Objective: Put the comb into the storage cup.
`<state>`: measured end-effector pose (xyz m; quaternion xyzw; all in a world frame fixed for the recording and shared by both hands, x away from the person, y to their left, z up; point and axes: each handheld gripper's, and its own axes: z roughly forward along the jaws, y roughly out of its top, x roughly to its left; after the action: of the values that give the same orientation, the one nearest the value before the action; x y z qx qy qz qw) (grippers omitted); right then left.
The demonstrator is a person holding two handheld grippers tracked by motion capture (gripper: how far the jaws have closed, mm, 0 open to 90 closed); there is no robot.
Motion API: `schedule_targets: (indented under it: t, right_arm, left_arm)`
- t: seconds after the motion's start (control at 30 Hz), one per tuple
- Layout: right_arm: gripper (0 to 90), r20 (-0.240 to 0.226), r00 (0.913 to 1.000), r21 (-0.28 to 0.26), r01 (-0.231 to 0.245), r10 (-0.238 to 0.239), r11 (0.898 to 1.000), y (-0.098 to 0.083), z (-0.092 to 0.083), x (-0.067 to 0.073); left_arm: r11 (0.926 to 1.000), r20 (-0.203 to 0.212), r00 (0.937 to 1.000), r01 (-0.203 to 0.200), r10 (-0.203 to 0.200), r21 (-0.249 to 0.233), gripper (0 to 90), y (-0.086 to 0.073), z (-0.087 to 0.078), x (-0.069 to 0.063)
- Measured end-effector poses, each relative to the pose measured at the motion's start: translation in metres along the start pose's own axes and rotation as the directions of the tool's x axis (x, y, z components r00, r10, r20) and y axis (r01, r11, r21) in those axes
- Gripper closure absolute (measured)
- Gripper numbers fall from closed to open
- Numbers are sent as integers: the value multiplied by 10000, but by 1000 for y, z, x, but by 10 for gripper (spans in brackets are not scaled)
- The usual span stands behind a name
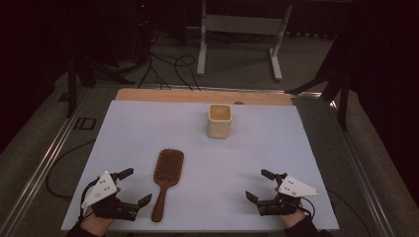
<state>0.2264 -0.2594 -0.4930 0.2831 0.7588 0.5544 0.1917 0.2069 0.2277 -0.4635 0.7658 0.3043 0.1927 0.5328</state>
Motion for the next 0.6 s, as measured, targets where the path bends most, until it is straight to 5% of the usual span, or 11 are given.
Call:
schedule_targets:
  t: [0.27, 0.43, 0.6]
  right_arm:
    - [86, -77, 9999, -26, -116, 116, 9999, 0, 0, 1]
    - [87, -119, 9998, -21, -130, 130, 9999, 0, 0, 0]
    - [87, -191, 9997, -52, -166, 165, 9998, 0, 1, 0]
  left_arm:
    - [9986, -164, 9985, 522, -523, -60, 0, 19, 2, 0]
    - [9988, -188, 9987, 478, -476, 69, 0, 27, 6, -5]
    - [9980, 528, 9980, 322, -351, 545, 0, 27, 17, -17]
